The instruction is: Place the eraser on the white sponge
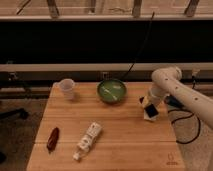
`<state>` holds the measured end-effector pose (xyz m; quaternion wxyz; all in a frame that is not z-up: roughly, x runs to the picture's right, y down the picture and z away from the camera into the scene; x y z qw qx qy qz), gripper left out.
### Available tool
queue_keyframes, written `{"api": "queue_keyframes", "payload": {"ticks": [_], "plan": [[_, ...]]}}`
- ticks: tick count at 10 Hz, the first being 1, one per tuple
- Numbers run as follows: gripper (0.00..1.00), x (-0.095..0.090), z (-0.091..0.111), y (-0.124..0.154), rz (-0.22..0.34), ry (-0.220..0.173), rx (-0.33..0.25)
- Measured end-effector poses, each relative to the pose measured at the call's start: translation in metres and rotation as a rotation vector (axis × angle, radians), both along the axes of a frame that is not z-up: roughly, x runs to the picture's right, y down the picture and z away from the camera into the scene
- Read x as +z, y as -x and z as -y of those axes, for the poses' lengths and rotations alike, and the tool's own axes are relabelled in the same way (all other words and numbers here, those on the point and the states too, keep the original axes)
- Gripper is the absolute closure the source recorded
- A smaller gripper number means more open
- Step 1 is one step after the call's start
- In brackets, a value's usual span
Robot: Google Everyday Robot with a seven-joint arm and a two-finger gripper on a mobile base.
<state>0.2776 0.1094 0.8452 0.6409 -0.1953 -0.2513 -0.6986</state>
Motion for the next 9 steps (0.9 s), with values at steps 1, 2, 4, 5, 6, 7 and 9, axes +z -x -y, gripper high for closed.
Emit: {"api": "queue_keyframes", "payload": {"ticks": [1,2,4,5,6,7,9], "plan": [[0.28,0.002,-0.002,-0.003,-0.004,0.009,-0.002],[0.21,0.003,-0.002,-0.006,-0.01,0.013,-0.002],[0.2,0.006,-0.003,-0.013,-0.031,0.018,0.006],[0.2,0.007,-0.003,-0.019,-0.045,0.018,0.011],[0.2,0.008,-0.003,-0.022,-0.053,0.017,0.015],[0.2,0.007,-0.003,-0.025,-0.061,0.017,0.02],[0.2,0.004,-0.002,-0.031,-0.069,0.006,0.029]]}}
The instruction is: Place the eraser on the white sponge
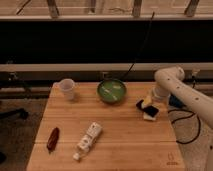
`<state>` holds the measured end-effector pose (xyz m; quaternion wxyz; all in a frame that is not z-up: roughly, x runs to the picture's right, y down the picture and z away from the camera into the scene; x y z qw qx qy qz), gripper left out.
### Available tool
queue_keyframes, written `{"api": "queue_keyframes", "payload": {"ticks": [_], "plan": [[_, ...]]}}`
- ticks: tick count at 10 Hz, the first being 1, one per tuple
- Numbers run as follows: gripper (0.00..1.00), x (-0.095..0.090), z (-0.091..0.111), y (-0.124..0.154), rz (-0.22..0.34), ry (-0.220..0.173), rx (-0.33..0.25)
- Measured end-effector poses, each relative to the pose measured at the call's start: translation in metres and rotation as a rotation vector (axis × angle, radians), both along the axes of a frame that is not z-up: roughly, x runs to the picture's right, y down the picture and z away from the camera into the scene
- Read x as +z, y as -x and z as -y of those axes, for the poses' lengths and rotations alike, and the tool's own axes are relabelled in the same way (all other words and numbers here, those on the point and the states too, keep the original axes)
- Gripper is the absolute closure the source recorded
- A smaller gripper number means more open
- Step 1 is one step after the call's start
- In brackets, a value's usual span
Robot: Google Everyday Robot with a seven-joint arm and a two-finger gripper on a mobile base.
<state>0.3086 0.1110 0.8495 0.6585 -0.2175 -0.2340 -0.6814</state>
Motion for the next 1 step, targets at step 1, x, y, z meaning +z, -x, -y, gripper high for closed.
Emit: {"api": "queue_keyframes", "payload": {"ticks": [1], "plan": [[0.2,-0.0041,0.0039,-0.0034,0.0,-0.009,0.004]]}}
